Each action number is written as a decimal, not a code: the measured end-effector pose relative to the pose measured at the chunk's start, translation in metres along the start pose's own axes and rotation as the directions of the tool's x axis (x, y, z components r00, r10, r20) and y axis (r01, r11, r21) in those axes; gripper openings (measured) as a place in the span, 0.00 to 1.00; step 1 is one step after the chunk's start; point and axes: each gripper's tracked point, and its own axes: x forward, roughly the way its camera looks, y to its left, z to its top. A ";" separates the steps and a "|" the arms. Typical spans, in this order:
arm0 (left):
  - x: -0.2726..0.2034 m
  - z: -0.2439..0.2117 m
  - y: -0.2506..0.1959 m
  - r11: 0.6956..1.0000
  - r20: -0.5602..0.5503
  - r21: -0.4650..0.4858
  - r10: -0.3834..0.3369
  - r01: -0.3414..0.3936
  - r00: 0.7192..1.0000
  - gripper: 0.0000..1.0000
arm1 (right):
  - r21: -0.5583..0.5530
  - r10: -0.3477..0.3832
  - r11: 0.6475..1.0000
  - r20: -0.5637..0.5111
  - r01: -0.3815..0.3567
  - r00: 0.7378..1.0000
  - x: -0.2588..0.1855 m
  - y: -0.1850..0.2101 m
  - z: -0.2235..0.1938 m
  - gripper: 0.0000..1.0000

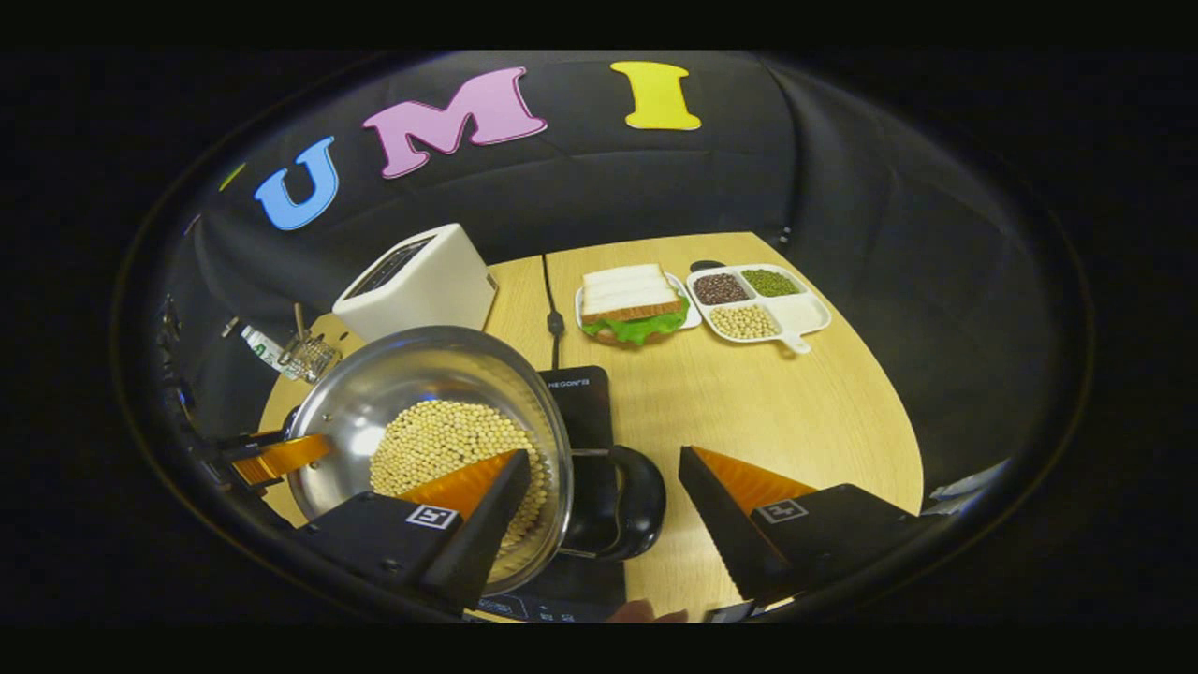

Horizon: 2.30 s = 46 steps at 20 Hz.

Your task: First push the handle of the pot to place it horizontally, then grasp the pot with both hands and set it on the induction cooktop.

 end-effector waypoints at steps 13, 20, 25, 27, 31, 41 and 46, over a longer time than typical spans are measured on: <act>-0.104 0.049 0.019 0.999 0.263 -0.042 0.027 -0.017 0.965 0.95 | -0.073 0.015 0.997 0.306 0.008 0.952 -0.102 0.031 0.058 0.99; -0.197 0.080 0.020 1.000 0.469 -0.006 0.019 -0.018 0.883 0.95 | -0.117 0.097 0.992 0.520 -0.042 0.849 -0.192 0.068 0.091 0.99; -0.260 0.085 0.026 0.998 0.576 0.040 0.020 -0.053 0.817 0.95 | -0.119 0.108 0.992 0.628 -0.041 0.770 -0.245 0.083 0.102 0.98; -0.283 0.081 0.026 0.998 0.608 0.044 0.013 -0.049 0.794 0.95 | -0.130 0.110 0.991 0.663 -0.030 0.741 -0.264 0.088 0.102 0.98; -0.319 0.073 0.044 0.996 0.654 -0.002 0.065 -0.085 0.753 0.95 | -0.192 0.141 0.981 0.725 0.001 0.674 -0.298 0.109 0.098 0.98; -0.388 0.049 0.067 0.981 0.718 0.004 0.132 -0.193 0.684 0.95 | -0.228 0.154 0.973 0.766 0.040 0.624 -0.343 0.128 0.073 0.97; -0.402 0.040 0.067 0.985 0.723 0.004 0.117 -0.173 0.681 0.95 | -0.213 0.124 0.974 0.781 0.075 0.612 -0.354 0.125 0.065 0.93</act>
